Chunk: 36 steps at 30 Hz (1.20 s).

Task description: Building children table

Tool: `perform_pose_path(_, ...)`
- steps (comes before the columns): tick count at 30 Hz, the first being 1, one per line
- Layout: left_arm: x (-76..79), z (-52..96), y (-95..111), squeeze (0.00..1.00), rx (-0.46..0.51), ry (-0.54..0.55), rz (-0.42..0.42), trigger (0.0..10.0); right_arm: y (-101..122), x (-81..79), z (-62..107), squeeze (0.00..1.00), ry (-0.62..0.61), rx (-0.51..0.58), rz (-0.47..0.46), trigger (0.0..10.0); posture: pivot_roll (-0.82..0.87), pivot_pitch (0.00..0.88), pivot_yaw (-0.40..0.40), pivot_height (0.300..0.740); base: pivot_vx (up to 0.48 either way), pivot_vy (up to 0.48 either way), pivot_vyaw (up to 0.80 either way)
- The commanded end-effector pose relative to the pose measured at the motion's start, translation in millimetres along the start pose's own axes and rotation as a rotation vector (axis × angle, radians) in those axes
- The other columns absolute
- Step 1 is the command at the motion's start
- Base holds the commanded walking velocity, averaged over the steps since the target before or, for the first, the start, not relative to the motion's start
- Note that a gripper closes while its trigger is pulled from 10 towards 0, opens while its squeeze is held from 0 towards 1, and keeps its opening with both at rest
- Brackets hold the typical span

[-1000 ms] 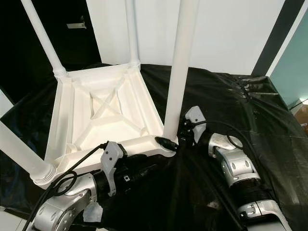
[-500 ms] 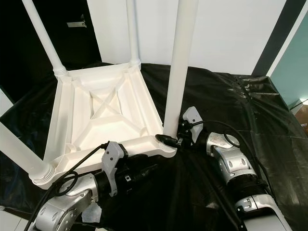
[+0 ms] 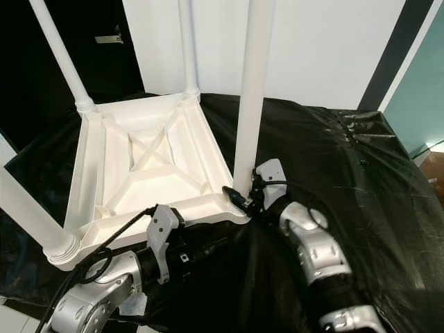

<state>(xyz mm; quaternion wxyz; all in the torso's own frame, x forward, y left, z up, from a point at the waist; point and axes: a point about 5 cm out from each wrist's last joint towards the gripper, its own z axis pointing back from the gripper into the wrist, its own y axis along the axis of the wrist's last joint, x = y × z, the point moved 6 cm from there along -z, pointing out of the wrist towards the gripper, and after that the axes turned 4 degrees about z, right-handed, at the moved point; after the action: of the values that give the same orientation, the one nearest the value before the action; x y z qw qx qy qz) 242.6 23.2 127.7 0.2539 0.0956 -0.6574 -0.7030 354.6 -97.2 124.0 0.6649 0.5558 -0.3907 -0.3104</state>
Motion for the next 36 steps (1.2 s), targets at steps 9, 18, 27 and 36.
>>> perform_pose_path(9,-4.0,-0.6,-4,0.0,-0.019,0.039,0.003,10.0,-26,-7.4,8.6,0.0,-0.387,-0.129,-0.155,10.0,-0.04,0.0,-0.015,0.74,0.0,0.0,0.0)
perform_pose_path(18,-3.2,-2.6,-4,0.0,-0.022,0.034,0.003,10.0,-21,-10.5,10.1,0.0,-0.394,-0.126,-0.162,10.0,-0.04,0.0,-0.017,0.74,0.0,0.0,0.0)
perform_pose_path(27,-3.0,-3.2,-4,0.0,-0.022,0.037,0.003,10.0,-6,-3.0,15.3,1.0,-0.407,-0.06,-0.128,10.0,-0.03,0.0,-0.017,0.74,0.0,0.0,0.0)
perform_pose_path(36,-3.3,-1.3,-4,0.0,-0.024,0.037,0.002,10.0,8,8.6,37.6,1.0,-0.256,0.08,-0.153,10.0,-0.04,0.0,-0.009,0.74,0.0,0.0,0.0)
